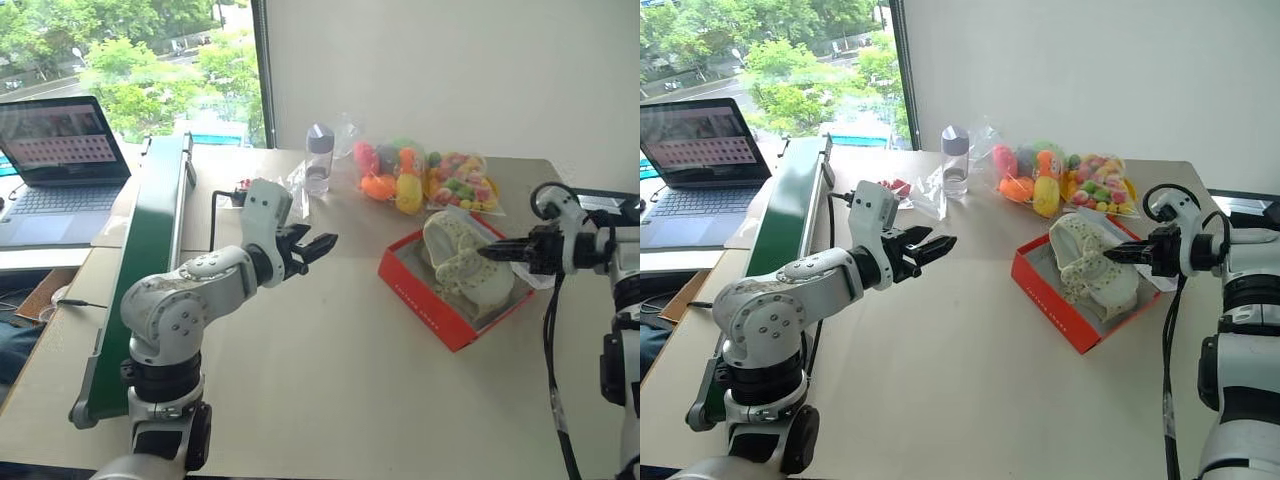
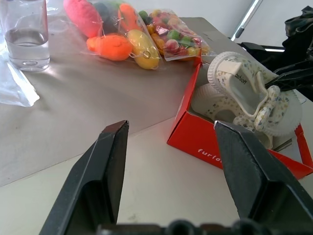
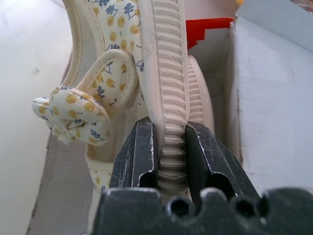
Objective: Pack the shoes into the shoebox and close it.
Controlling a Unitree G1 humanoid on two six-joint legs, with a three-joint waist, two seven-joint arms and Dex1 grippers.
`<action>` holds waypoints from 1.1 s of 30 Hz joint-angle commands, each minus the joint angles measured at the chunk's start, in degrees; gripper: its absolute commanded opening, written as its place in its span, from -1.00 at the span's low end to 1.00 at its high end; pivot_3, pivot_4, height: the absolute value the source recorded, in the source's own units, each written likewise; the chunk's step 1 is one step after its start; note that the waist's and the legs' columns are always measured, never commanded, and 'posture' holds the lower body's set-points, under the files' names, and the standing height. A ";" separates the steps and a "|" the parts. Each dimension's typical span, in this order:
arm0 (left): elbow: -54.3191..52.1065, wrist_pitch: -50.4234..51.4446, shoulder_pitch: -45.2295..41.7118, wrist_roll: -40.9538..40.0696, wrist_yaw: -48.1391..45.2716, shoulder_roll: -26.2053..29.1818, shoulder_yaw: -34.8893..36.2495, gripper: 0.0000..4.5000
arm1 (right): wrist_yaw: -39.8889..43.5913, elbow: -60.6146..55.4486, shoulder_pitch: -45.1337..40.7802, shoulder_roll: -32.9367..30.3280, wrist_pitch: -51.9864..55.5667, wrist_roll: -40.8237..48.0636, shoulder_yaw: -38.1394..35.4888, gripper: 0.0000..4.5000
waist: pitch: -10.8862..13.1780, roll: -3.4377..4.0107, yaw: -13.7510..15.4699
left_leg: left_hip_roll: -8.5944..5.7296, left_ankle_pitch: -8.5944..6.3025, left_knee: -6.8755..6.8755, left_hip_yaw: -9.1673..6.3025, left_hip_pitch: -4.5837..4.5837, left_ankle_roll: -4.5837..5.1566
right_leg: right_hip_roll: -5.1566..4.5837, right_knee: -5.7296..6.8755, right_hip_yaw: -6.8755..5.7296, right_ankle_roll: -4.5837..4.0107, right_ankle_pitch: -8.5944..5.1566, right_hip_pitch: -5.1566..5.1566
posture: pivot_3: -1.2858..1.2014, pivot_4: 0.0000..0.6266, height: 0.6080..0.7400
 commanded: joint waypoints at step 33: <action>-3.09 0.23 -0.34 -0.09 1.62 -0.87 0.64 0.33 | -6.64 -18.01 13.26 3.30 19.79 4.45 -1.88 -0.77 | 0.00 0.00 -0.04 | 0.02 0.00 0.00 -0.01 0.06 0.00 | 0.02 0.02 0.01 0.01 0.00 0.04 | 0.03 -0.52 1.00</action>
